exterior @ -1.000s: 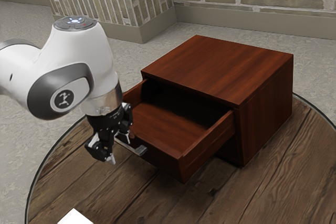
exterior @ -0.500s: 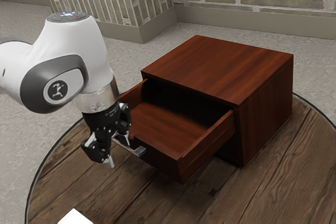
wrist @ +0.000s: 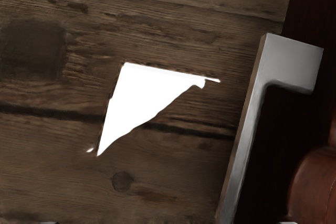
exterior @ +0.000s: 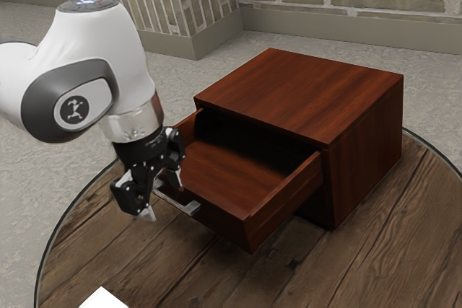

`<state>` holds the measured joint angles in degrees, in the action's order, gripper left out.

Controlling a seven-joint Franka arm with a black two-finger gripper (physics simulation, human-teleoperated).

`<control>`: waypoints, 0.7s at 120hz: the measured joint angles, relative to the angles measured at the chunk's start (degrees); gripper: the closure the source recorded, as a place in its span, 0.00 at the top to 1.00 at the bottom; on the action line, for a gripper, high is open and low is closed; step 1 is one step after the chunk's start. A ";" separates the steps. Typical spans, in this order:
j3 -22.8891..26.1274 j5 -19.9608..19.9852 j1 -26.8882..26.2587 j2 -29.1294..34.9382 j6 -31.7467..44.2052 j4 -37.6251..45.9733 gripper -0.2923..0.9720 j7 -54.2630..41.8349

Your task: Pull the drawer handle with one arm to open the drawer

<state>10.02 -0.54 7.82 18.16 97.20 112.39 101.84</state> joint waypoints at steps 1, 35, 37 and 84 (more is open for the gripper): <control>0.05 0.04 0.00 -0.01 0.00 -0.08 0.64 -0.04; 13.41 1.47 -0.25 -0.96 -5.72 -16.19 0.72 -0.68; 14.49 1.57 -0.31 -1.11 -6.80 -18.24 0.72 -0.72; -5.99 1.91 0.64 -12.81 -15.52 -27.41 0.74 -40.12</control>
<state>4.03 1.37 8.46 5.34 81.68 84.97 61.72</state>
